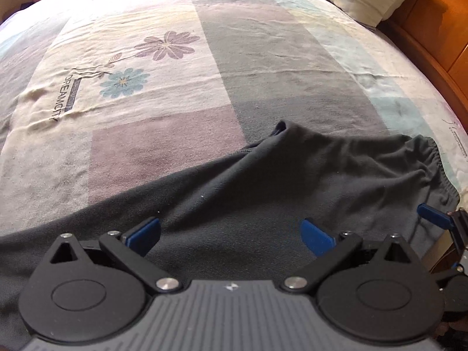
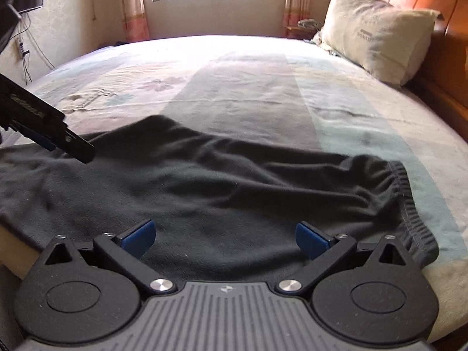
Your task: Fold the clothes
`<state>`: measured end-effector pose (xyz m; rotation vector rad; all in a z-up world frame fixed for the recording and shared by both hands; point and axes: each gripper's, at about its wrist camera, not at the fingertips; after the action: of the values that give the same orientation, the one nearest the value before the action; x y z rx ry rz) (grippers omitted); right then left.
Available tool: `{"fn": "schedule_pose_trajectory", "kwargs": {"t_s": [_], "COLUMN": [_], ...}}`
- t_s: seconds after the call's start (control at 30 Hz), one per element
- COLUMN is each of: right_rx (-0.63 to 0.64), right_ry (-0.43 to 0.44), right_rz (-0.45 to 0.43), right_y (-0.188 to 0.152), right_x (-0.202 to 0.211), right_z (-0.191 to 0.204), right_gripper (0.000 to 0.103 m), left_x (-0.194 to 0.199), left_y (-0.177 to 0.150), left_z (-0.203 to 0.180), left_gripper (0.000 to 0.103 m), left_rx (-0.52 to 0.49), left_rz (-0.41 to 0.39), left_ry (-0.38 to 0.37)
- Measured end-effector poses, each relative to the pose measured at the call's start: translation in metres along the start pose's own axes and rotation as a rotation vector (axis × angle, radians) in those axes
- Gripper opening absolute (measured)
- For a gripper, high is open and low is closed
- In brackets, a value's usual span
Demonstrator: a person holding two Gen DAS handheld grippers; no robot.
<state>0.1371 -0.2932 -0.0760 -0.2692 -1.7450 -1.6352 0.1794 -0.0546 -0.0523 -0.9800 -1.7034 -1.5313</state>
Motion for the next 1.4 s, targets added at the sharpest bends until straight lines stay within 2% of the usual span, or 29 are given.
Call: {"fn": "schedule_pose_trajectory", "kwargs": {"t_s": [0.2, 0.43, 0.6, 0.83, 0.97, 1.07, 1.17, 1.3, 1.4], "right_rx": [0.010, 0.018, 0.028, 0.039, 0.039, 0.024, 0.006, 0.004, 0.002], "right_ry": [0.015, 0.046, 0.043, 0.026, 0.017, 0.015, -0.004, -0.122, -0.105], "right_rz": [-0.019, -0.026, -0.024, -0.014, -0.018, -0.025, -0.083, -0.050, -0.035], "right_y": [-0.011, -0.012, -0.013, -0.012, -0.012, -0.009, -0.002, -0.006, -0.025], "right_x": [0.000, 0.002, 0.003, 0.000, 0.001, 0.007, 0.018, 0.013, 0.021], "right_z": [-0.001, -0.006, -0.005, -0.002, -0.001, -0.004, -0.018, -0.050, -0.072], "right_gripper": [0.103, 0.103, 0.103, 0.103, 0.103, 0.103, 0.103, 0.103, 0.103], "left_x": [-0.013, 0.004, -0.007, 0.019, 0.025, 0.019, 0.024, 0.029, 0.032], "left_y": [-0.017, -0.017, -0.027, -0.021, -0.030, -0.047, -0.060, -0.062, -0.067], "left_z": [0.001, -0.008, -0.002, 0.012, 0.042, 0.067, 0.085, 0.099, 0.105], "left_gripper": [0.102, 0.102, 0.102, 0.102, 0.102, 0.102, 0.102, 0.102, 0.102], "left_rx": [0.049, 0.038, 0.055, 0.003, 0.041, 0.099, 0.133, 0.175, 0.181], "left_rz": [0.067, 0.049, 0.105, 0.034, 0.010, 0.045, 0.012, -0.008, -0.029], "left_ry": [0.010, 0.017, 0.022, 0.005, 0.025, 0.046, 0.016, -0.019, -0.038]}}
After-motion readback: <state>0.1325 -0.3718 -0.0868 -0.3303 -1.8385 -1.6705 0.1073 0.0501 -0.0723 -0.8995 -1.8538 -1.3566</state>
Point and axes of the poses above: each gripper's, at about its wrist camera, not at the fingertips, and x roughly against the way its jaws point, z to its left, y to its top, and after that the axes turned 5 degrees about -z, right-handed
